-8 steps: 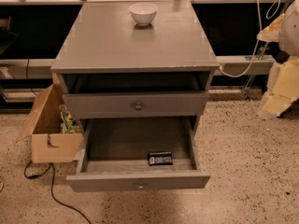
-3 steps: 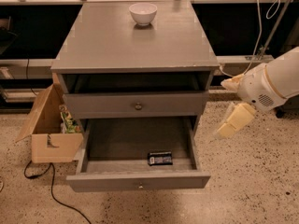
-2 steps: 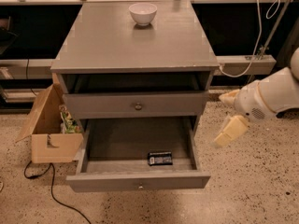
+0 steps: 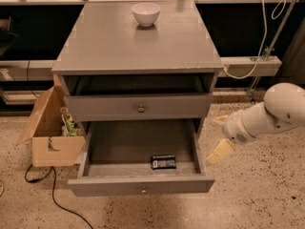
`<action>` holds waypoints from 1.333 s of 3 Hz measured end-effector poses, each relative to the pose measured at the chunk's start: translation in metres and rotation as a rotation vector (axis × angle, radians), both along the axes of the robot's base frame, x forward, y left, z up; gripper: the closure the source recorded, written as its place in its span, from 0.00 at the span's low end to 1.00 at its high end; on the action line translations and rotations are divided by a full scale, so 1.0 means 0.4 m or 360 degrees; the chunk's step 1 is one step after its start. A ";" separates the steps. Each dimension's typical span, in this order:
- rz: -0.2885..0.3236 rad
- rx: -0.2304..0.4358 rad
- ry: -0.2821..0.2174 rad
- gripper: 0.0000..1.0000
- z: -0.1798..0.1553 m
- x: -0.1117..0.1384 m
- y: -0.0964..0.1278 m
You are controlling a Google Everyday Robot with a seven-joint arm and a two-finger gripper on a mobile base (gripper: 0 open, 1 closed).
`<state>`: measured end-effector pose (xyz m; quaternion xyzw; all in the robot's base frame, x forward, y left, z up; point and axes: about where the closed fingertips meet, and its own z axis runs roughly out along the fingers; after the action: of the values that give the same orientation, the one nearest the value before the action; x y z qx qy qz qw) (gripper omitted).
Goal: Pick rxbar blueberry from middle drawer and place on counter
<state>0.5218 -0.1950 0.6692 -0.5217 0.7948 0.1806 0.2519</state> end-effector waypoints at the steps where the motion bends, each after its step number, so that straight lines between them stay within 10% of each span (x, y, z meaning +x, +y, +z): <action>1: 0.0016 0.0045 -0.0048 0.00 -0.103 0.067 0.040; 4: 0.0031 0.0079 -0.0030 0.00 -0.257 0.150 0.096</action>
Offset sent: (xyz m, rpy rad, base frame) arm 0.0923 0.0503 -0.1331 0.0627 -0.0479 0.0089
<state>0.5816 -0.1567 0.5663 -0.5247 0.7826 0.1977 0.2704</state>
